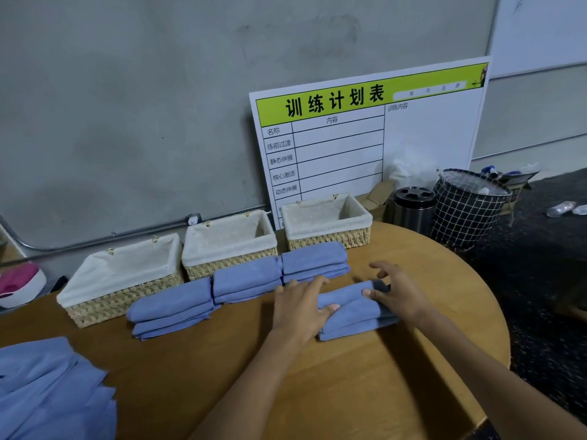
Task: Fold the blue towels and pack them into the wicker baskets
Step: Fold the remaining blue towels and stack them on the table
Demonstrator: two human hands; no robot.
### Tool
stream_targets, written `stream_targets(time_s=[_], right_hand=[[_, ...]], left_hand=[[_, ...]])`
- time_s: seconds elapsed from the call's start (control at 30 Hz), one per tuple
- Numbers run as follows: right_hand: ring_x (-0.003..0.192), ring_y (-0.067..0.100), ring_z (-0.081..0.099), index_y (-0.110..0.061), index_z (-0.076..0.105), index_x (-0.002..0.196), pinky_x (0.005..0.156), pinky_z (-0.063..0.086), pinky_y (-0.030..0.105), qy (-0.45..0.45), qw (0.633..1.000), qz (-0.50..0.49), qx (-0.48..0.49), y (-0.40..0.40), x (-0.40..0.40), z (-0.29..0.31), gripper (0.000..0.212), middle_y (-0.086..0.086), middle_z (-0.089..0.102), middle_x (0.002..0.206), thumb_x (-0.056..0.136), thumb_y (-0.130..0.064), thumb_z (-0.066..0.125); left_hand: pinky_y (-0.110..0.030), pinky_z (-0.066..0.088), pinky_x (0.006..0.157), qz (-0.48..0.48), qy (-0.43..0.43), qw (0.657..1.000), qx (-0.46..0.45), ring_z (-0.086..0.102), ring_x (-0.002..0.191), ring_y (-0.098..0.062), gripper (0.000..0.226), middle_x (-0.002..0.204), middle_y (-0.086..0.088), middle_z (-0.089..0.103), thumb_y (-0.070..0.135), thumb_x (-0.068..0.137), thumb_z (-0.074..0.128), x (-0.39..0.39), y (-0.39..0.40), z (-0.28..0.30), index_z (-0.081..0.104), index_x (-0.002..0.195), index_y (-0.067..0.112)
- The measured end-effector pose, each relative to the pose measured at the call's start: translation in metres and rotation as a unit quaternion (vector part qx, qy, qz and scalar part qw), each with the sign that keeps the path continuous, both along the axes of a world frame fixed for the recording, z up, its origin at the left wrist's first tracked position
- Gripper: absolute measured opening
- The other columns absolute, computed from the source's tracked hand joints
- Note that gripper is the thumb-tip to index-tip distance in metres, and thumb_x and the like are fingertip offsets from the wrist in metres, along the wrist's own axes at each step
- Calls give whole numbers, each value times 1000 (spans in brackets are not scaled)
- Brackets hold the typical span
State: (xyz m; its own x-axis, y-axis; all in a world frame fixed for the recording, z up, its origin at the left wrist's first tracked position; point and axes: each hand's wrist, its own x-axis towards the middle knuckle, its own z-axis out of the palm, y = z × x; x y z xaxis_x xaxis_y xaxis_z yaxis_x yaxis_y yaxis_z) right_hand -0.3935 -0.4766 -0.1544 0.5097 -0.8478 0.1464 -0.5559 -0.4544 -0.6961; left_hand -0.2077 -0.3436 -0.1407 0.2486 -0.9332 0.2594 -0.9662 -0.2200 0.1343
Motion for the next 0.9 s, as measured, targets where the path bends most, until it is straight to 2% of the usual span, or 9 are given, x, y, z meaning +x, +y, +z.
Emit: stream_targets(time_s=[0.1,0.2,0.37,0.67,0.8,0.9], right_hand=[[99,18,57,-26,46,141,83,53,39,-6,1000,-21,-1,-24,-22,1,65,1,54,117,84,-33,77],[91,16,57,-25,42,144,72,48,31,-8,999,-39,-18,-48,-37,0,70,-1,54,111,84,-31,77],[92,18,57,-24,41,146,76,46,31,-14,998,-54,-28,-86,-40,1,72,2,56,111,84,-28,78],[92,19,59,-20,45,142,73,47,29,-44,998,-54,-11,-140,-24,0,65,3,58,108,86,-23,76],[92,21,58,-19,47,141,75,46,31,-52,996,-64,-17,-157,-19,-1,63,5,59,106,86,-23,77],[92,20,57,-20,47,142,74,44,30,-62,995,-75,-21,-164,-15,-4,63,4,59,105,86,-23,77]], left_hand=[[-45,36,96,-17,-45,999,4,53,119,-25,53,124,5,66,60,95,52,-24,-31,1,43,140,34],[-47,36,94,-23,-70,997,9,54,118,-28,51,116,1,69,58,95,53,-39,-61,3,44,138,32],[-44,35,87,-17,-92,996,10,54,110,-27,43,106,1,70,57,97,50,-46,-103,3,47,130,30],[-42,40,89,-17,-140,990,6,57,109,-29,46,110,-5,69,49,99,53,-40,-159,6,42,136,24],[-40,41,85,-18,-167,986,-2,59,105,-28,41,106,-4,70,49,100,52,-37,-175,7,44,131,23],[-42,40,87,-22,-188,982,-18,58,106,-28,41,107,-3,69,50,99,52,-34,-183,5,46,131,25]])
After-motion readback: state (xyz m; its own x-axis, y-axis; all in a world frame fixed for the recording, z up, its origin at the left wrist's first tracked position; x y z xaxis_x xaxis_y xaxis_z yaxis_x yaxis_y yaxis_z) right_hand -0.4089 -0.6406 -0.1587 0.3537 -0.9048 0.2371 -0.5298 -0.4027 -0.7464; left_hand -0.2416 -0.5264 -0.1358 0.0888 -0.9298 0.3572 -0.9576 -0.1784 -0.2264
